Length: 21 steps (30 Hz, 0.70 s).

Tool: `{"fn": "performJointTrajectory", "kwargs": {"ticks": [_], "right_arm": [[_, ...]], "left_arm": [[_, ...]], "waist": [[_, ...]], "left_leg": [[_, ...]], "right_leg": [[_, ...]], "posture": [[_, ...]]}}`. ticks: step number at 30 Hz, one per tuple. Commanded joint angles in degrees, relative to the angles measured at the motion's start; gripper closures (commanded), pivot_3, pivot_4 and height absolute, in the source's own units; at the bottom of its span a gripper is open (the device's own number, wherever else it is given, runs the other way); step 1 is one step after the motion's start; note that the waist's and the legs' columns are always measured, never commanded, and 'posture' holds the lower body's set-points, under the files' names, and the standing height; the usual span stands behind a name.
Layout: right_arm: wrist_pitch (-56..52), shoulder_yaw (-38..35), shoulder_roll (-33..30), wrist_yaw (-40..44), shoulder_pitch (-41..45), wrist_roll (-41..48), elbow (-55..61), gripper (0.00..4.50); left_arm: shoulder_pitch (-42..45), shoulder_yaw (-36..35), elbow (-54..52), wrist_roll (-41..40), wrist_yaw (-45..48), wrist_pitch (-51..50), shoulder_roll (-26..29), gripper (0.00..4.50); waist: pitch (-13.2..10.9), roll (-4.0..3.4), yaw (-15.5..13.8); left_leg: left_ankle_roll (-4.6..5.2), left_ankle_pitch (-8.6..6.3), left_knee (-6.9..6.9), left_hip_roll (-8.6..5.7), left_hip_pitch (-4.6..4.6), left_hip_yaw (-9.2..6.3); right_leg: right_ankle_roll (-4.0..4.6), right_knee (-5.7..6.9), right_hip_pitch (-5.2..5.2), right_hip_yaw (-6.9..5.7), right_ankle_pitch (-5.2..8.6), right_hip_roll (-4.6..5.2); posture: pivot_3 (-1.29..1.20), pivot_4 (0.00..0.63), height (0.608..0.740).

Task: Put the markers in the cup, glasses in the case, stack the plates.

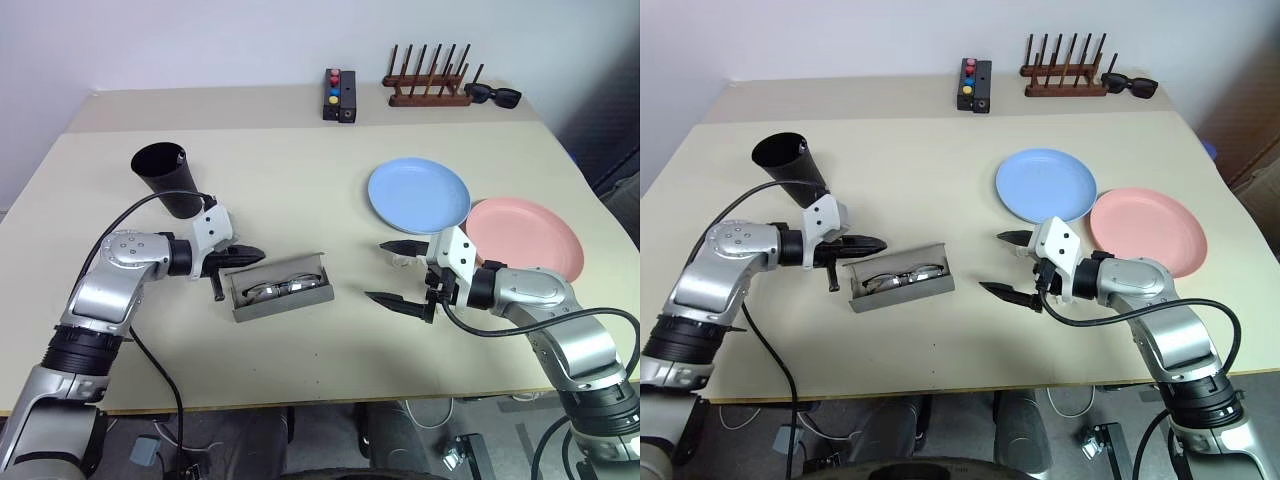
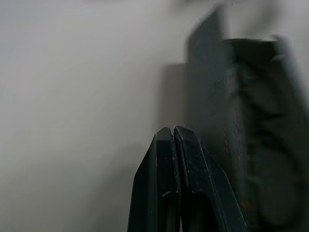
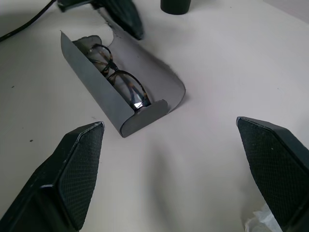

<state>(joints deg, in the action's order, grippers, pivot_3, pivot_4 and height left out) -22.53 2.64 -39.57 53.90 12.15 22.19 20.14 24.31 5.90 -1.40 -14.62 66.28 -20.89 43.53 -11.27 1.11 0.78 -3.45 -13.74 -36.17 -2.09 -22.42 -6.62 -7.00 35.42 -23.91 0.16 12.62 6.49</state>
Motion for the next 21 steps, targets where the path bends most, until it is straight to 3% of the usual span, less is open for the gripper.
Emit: {"fn": "performJointTrajectory", "kwargs": {"ticks": [1, 8, 14, 21], "right_arm": [[1.8, -1.0, 0.4, 0.2, -0.1, 0.6, 0.9, 0.0], [2.5, -0.8, 0.7, 0.2, -0.4, 0.5, 0.5, 0.0], [3.4, -0.5, 0.9, 0.5, -0.3, 0.3, -0.5, 0.0], [3.7, -0.4, 1.4, 0.8, 0.2, 0.8, -1.1, 0.0]], "left_arm": [[-2.1, -1.6, -6.6, -4.7, 2.1, -2.4, 0.6, 4.48], [-6.1, -0.3, -12.1, -6.0, 2.6, -3.9, 1.3, 4.48], [-8.7, 2.5, -11.0, -2.2, 1.7, -1.6, 1.9, 4.48], [-8.6, 1.5, -12.3, -4.8, 0.7, -2.8, 0.8, 4.48]], "waist": [[0.0, 0.0, 0.0], [0.0, 0.0, 0.0], [0.0, -0.01, 0.0], [0.0, -0.02, 0.0]], "left_leg": [[0.0, 0.0, 0.0, 0.0, 0.0, 0.0], [0.0, 0.0, 0.0, 0.0, 0.0, 0.0], [0.0, 0.0, 0.0, 0.0, 0.01, 0.01], [0.01, 0.0, 0.0, 0.0, 0.04, 0.0]], "right_leg": [[0.0, 0.0, 0.0, 0.0, 0.0, 0.0], [0.09, -0.01, 0.0, 0.0, 0.05, 0.01], [0.15, -0.01, 0.01, 0.0, 0.08, 0.01], [0.15, -0.02, 0.05, 0.0, 0.09, 0.01]], "posture": [[0.0, 0.15, 0.734], [0.0, 0.15, 0.734], [0.0, 0.15, 0.734], [0.0, 0.15, 0.734]]}}
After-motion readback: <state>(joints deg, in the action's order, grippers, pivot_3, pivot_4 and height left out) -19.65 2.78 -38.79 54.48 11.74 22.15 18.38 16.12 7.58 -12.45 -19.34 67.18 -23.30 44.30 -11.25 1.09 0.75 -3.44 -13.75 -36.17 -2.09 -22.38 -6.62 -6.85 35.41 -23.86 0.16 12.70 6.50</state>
